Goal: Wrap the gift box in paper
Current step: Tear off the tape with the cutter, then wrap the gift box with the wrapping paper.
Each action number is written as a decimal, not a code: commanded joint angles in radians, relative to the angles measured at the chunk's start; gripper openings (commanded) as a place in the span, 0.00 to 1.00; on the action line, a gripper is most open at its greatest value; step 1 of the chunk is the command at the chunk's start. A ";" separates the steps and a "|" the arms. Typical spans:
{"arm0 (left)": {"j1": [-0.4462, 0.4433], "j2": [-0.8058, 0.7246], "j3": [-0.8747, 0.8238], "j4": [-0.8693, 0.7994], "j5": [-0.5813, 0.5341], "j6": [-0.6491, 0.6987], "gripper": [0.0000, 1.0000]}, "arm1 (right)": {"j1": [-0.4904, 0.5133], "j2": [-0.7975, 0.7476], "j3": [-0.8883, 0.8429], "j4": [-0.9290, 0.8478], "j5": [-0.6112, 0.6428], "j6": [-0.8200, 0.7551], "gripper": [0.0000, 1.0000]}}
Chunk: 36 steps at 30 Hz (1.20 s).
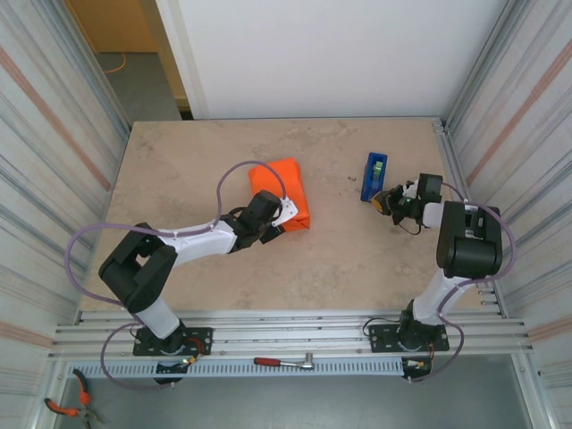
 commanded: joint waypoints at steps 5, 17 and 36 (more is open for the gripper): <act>-0.010 -0.018 0.001 -0.062 0.009 -0.017 0.62 | 0.022 0.087 -0.019 0.020 -0.009 0.102 0.00; -0.011 -0.018 0.000 -0.062 0.010 -0.018 0.62 | 0.021 0.068 -0.057 0.036 -0.012 0.105 0.00; -0.013 -0.023 -0.003 -0.061 0.010 -0.021 0.62 | 0.374 -0.319 -0.105 -0.043 0.070 -0.039 0.00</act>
